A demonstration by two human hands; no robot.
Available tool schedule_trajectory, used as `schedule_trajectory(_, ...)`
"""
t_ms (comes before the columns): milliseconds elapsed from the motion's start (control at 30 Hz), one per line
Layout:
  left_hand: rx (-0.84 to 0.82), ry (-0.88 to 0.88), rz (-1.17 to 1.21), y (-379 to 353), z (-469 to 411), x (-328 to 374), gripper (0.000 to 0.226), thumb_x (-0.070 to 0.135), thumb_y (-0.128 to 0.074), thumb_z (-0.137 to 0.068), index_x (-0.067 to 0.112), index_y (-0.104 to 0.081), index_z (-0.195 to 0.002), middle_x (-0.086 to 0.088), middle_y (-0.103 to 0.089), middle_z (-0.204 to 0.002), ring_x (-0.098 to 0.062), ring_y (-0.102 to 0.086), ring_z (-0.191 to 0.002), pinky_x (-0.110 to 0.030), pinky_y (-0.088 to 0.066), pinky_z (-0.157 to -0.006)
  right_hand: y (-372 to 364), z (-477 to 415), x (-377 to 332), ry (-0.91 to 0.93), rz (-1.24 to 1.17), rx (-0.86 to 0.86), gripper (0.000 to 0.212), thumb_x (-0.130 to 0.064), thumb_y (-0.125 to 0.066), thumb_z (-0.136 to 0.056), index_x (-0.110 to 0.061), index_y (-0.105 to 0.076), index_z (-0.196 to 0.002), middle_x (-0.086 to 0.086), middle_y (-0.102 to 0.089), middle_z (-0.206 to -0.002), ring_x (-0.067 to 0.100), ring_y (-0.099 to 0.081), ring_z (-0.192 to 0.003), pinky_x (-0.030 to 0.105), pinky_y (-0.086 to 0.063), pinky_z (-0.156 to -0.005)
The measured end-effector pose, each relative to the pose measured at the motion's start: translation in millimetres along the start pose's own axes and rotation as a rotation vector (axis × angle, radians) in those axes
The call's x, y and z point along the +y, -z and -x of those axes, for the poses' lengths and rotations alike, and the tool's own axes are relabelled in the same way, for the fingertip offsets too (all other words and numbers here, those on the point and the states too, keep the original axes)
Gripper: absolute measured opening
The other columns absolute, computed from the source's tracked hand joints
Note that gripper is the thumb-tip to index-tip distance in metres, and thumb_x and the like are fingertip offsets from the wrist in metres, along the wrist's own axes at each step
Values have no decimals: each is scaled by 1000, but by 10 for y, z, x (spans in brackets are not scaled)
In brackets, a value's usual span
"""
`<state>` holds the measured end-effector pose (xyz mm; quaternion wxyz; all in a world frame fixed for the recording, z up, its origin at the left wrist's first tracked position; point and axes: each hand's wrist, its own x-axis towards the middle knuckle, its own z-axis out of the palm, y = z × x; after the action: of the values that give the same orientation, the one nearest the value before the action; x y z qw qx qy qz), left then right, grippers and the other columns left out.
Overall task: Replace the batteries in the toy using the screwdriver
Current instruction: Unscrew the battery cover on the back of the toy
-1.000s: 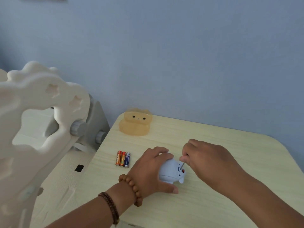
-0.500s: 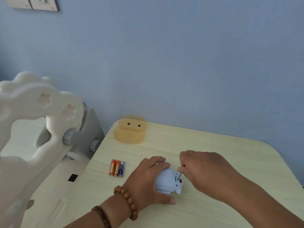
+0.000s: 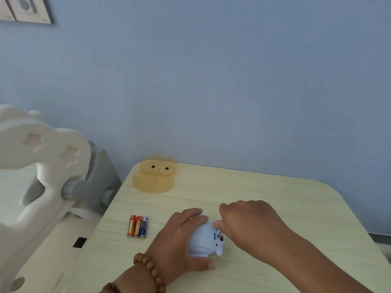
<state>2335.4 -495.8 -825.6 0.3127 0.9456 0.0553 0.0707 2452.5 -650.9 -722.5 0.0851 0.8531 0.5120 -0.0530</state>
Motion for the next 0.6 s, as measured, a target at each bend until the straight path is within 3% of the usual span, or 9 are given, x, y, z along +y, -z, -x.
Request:
schedule_trajectory(100, 11, 8, 11, -4, -1, -8, 104, 84, -66, -55, 39, -36, -144, 31, -19, -147, 9, -23, -131, 1, -16, -98, 26, 10, 1, -6, -53, -8, 33, -50, -37, -102, -18, -45, -94, -3, -51, -81, 27, -52, -75, 34, -34, -55)
schedule_trajectory(200, 39, 13, 32, -22, 12, -14, 101, 78, -71, -57, 36, -39, -143, 28, -23, -147, 7, -26, -132, -1, -16, -101, 61, 70, 59, 9, -133, -63, 10, -28, -45, -101, -21, -44, -107, -3, -61, -96, 25, -61, -82, 41, -50, -71)
schedule_trajectory(267, 40, 14, 32, -33, 19, -13, 101, 78, -71, -57, 37, -39, -143, 28, -23, -147, 7, -25, -133, -4, -18, -104, 49, 75, 87, 25, -85, -69, 6, -17, -47, -99, -20, -43, -102, -7, -56, -86, 26, -60, -78, 40, -49, -68)
schedule_trajectory(367, 43, 4, 28, -44, 9, -13, 100, 78, -70, -56, 38, -39, -142, 29, -23, -148, 7, -26, -132, -7, -22, -105, 7, 14, 65, 56, -10, -46, 13, -26, -46, -102, -20, -40, -93, -10, -38, -69, 25, -50, -70, 36, -41, -57)
schedule_trajectory(467, 38, 4, 23, -48, -1, 2, 99, 77, -71, -56, 37, -41, -142, 28, -24, -147, 7, -27, -129, -4, -21, -101, 22, -8, 23, 70, 53, -38, 30, -46, -34, -105, -20, -42, -92, -4, -40, -72, 27, -48, -70, 34, -29, -51)
schedule_trajectory(533, 45, 10, 34, -51, 1, 5, 99, 75, -73, -56, 37, -41, -142, 28, -25, -147, 6, -27, -130, -2, -19, -100, 38, 16, 38, 50, 9, -44, 32, -48, -36, -103, -18, -44, -97, -3, -52, -81, 27, -55, -75, 35, -35, -56)
schedule_trajectory(600, 54, 18, 47, -53, 6, 7, 100, 74, -74, -56, 36, -41, -142, 28, -26, -146, 6, -28, -131, -2, -19, -101, 62, 55, 52, 48, -64, -58, 16, -34, -44, -101, -20, -44, -108, -4, -62, -93, 25, -61, -80, 39, -45, -64)
